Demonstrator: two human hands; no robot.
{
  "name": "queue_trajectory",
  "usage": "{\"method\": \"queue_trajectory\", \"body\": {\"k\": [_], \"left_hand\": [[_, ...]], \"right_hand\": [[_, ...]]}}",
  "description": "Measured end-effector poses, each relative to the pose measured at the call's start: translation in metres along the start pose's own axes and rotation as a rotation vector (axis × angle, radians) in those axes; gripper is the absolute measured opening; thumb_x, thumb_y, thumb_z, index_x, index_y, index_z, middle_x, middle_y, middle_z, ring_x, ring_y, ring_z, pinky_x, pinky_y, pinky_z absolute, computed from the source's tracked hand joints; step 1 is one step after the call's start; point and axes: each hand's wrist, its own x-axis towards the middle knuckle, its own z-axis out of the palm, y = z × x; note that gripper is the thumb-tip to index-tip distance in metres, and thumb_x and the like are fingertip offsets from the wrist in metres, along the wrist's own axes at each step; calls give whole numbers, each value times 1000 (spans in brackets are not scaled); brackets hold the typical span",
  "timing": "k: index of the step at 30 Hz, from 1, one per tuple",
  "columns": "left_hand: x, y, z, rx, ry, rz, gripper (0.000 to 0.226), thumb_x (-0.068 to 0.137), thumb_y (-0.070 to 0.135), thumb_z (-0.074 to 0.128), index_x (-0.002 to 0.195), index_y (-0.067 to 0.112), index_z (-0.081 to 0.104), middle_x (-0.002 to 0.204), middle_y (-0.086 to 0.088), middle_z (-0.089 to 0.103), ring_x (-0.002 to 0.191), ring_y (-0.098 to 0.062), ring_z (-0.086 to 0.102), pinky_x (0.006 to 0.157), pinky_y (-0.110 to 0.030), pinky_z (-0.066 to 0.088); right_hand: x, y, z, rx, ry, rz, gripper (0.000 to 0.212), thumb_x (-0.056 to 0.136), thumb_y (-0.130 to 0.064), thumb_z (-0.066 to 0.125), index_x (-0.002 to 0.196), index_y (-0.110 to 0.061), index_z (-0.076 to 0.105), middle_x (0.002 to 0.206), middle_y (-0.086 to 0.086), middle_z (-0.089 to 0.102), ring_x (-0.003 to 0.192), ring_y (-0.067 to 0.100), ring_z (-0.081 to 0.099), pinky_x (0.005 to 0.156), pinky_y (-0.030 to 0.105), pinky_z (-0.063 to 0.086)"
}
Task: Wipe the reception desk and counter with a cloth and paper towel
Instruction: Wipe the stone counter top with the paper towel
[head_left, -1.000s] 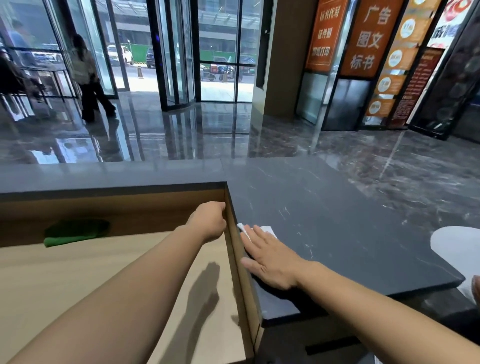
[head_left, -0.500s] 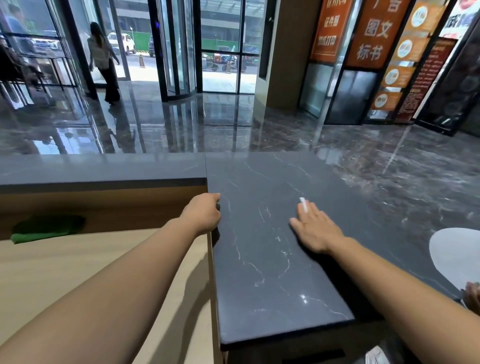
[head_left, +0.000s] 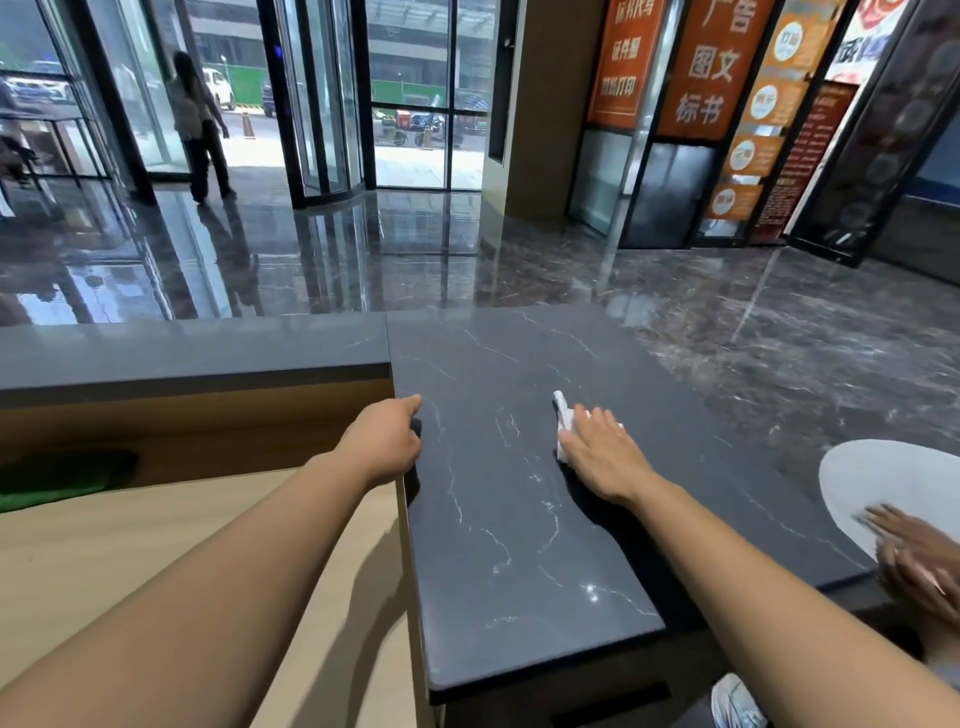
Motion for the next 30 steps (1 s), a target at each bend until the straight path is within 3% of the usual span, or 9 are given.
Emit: {"method": "queue_trajectory", "body": {"k": [2,3,5,9,14,22,25,30], "left_hand": [[1,2,2,3,-15,6,57,94,-2,44,148,12,32,149,-9,42,136,-27,41,107,-35,38],[2,3,3,10,-24,10,56,94,-1,43,148,11,33,149,-9,42,136,-28,40,108,-36,37],[4,5,5,22,-34,17,53,94,0,43,145,10,38,145,-11,46,134,-30,42,107,-37,38],[3,6,6,43,-46,24,49,94,1,43,142,9,42,142,-12,49,132,-31,45,106,-37,39],[2,-4,-1,46,-52,24,51,94,0,42,144,8,39,143,-12,48,130,-30,46,105,-37,40],[3,-9,-6,33,-37,35,48,95,-2,41,142,6,41,141,-13,49,130,-30,46,104,-35,40],[6,-9,-9,28,-34,41,45,95,1,43,139,7,45,139,-12,52,128,-30,48,104,-36,40],[14,-23,-12,55,-62,40,41,90,2,49,130,10,54,127,-11,61,116,-29,56,100,-40,46]], "right_hand": [[-3,-8,8,-77,-115,52,58,101,-44,19,150,-14,20,151,22,19,144,30,10,119,42,10],[-4,-12,12,-107,-132,70,63,101,-47,16,155,-17,6,159,22,0,148,30,-6,120,41,0],[-2,-20,14,-130,-132,81,67,100,-49,14,155,-14,-5,160,18,-15,148,28,-17,120,41,-7],[2,-27,15,-94,-117,99,70,101,-47,16,154,-5,-6,161,14,-14,148,24,-16,121,40,-5],[0,-30,15,-87,-163,109,65,100,-53,10,155,-24,-7,159,17,-19,147,26,-20,120,40,-9],[1,-37,22,-77,-58,126,67,101,-39,18,154,-6,-7,162,9,-6,149,22,-7,121,38,0],[4,-80,36,-89,-42,-58,68,100,-41,21,154,-4,-1,161,11,8,148,25,4,121,39,5],[9,-136,57,-127,-134,-319,63,103,-41,16,155,-8,2,163,7,-1,150,19,-4,122,37,2]]}}
